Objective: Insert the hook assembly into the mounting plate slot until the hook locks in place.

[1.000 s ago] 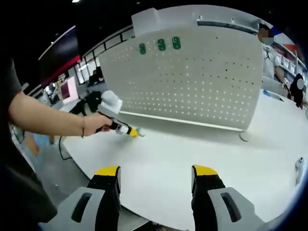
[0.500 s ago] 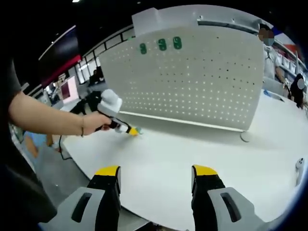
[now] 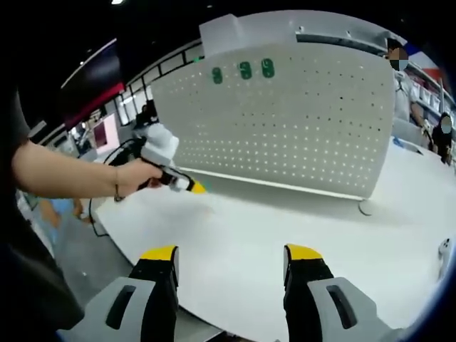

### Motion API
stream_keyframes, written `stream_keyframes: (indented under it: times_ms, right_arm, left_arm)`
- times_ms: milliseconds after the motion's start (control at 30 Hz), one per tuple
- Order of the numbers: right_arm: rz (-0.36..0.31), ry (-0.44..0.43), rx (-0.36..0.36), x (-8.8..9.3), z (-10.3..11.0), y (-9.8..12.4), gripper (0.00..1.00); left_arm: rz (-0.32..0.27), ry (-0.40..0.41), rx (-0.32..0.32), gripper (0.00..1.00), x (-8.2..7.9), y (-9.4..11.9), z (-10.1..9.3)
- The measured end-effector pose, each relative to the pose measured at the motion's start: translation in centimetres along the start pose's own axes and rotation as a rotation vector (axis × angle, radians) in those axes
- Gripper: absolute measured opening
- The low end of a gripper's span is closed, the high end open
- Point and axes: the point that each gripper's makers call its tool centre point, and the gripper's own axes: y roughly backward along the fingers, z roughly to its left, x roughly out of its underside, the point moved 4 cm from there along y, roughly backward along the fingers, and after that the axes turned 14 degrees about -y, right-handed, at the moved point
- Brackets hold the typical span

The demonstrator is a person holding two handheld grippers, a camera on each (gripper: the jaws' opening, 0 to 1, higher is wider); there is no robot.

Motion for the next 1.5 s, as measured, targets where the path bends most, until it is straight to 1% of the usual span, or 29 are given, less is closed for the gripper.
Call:
stream_keyframes:
  times_ms: [67, 133, 200, 233, 300, 367, 467, 500, 633, 733, 867, 933, 1000, 1067, 1100, 1167, 1300, 1367, 1400, 1500]
  right_arm:
    - [0.003, 0.010, -0.007, 0.1, 0.1, 0.0, 0.59]
    - [0.012, 0.033, -0.008, 0.3, 0.2, -0.1, 0.59]
    - [0.008, 0.029, -0.015, 0.2, 0.4, -0.1, 0.59]
    - [0.004, 0.023, -0.021, 0.2, 0.5, -0.1, 0.59]
    - [-0.007, 0.006, -0.038, 0.0, 0.8, -0.1, 0.60]
    - [-0.006, -0.002, -0.046, 0.1, 1.0, -0.2, 0.60]
    - [-0.006, -0.002, -0.059, 0.3, 1.3, -0.3, 0.60]
    - [-0.008, -0.001, -0.065, 0.2, 1.5, -0.3, 0.60]
    - [-0.017, 0.000, -0.078, 0.0, 1.8, -0.2, 0.60]
    - [-0.039, 0.003, -0.090, -0.5, 2.1, -0.2, 0.59]
    - [-0.030, 0.001, -0.112, -0.5, 2.6, -0.3, 0.58]
    - [-0.033, 0.009, -0.122, -0.6, 3.1, -0.2, 0.58]
    - [-0.038, 0.016, -0.139, -0.7, 3.4, -0.2, 0.58]
    - [-0.039, 0.014, -0.147, -0.8, 3.7, -0.2, 0.58]
    - [-0.037, 0.014, -0.155, -0.8, 3.8, -0.2, 0.58]
    - [-0.033, 0.021, -0.163, -0.8, 4.2, -0.2, 0.57]
    - [-0.043, 0.011, -0.182, -1.0, 4.7, -0.2, 0.57]
    - [-0.062, 0.010, -0.200, -1.3, 5.1, -0.1, 0.55]
    - [-0.069, 0.006, -0.206, -1.5, 5.3, -0.1, 0.54]
    - [-0.091, -0.046, -0.223, -1.9, 5.6, 0.0, 0.51]
  left_arm:
    - [-0.010, 0.001, 0.005, 0.03, -0.1, 0.5, -0.5]
    - [-0.017, -0.025, 0.009, 0.03, -0.2, 1.2, -1.2]
    - [-0.026, -0.026, 0.019, 0.03, -0.1, 1.8, -1.8]
    - [-0.039, -0.014, 0.025, 0.03, -0.1, 2.1, -1.9]
    - [-0.056, 0.053, 0.033, 0.03, 0.1, 2.6, -2.1]
    - [-0.057, 0.049, 0.026, 0.03, 0.2, 3.3, -2.0]
    - [-0.076, 0.041, 0.021, 0.03, -0.1, 4.5, -2.3]
    - [-0.092, 0.042, 0.021, 0.03, -0.4, 5.1, -2.4]
    - [-0.124, 0.025, 0.020, 0.03, -1.3, 6.6, -3.2]
    - [-0.136, 0.013, 0.038, 0.03, -2.1, 7.4, -4.2]
    - [-0.178, 0.007, 0.066, 0.03, -3.4, 8.7, -5.5]
    - [-0.192, 0.004, 0.074, 0.03, -3.7, 9.4, -6.4]
    - [-0.212, 0.018, 0.100, 0.03, -4.0, 9.8, -7.2]
    - [-0.221, 0.011, 0.107, 0.03, -4.0, 10.2, -8.1]
    - [-0.219, 0.017, 0.117, 0.03, -3.8, 10.4, -8.5]
    - [-0.234, 0.039, 0.135, 0.03, -3.5, 10.8, -9.3]
    - [-0.243, 0.053, 0.159, 0.03, -3.0, 11.3, -10.7]
    - [-0.267, 0.078, 0.188, 0.03, -2.9, 11.8, -11.8]
    - [-0.278, 0.094, 0.201, 0.03, -2.7, 12.1, -12.4]
    - [-0.298, 0.108, 0.211, 0.03, -2.4, 12.7, -13.3]
